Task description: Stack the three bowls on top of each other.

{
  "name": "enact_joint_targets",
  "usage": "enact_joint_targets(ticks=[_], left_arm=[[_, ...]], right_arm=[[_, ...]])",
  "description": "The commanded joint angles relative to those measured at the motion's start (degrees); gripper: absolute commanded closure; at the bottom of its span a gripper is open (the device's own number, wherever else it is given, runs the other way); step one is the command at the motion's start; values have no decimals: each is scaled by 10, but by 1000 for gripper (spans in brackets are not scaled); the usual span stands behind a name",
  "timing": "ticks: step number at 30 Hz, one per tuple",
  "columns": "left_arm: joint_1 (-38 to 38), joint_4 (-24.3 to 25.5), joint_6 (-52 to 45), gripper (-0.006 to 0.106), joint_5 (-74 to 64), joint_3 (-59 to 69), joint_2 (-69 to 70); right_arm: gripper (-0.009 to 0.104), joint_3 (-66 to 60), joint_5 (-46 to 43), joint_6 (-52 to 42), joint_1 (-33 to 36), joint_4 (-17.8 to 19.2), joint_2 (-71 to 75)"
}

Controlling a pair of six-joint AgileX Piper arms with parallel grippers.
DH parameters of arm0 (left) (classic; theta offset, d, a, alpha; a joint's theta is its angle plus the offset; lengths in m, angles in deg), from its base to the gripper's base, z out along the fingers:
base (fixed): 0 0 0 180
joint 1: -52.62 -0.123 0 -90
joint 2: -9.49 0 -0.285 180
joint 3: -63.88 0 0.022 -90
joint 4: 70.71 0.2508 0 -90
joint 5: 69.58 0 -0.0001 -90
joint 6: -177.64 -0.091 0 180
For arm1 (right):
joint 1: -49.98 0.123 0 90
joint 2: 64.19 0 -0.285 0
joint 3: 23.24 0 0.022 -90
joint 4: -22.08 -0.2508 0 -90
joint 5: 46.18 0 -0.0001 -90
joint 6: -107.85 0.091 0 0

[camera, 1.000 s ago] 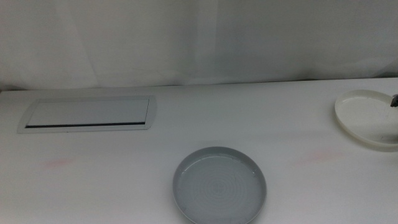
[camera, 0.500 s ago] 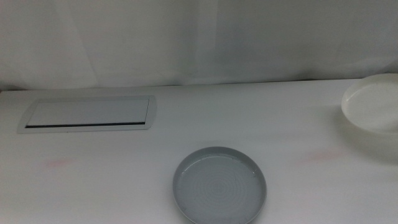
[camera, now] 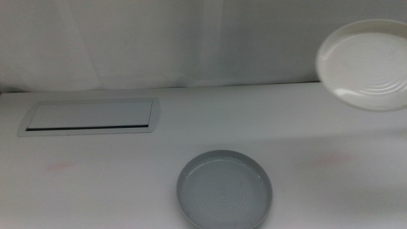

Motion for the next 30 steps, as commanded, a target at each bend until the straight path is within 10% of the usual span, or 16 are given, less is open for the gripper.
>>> enact_joint_targets(ticks=[1,16,30], left_arm=[[-1,-3,7,104,0,22,2],[-1,-3,7,104,0,22,2],[-1,-3,7,104,0,22,2]], right_arm=[[98,-2,29,-8,50,-11,10],[98,-2,22,48,325,30,-96],[98,-2,-24,56,405,37,-261]])
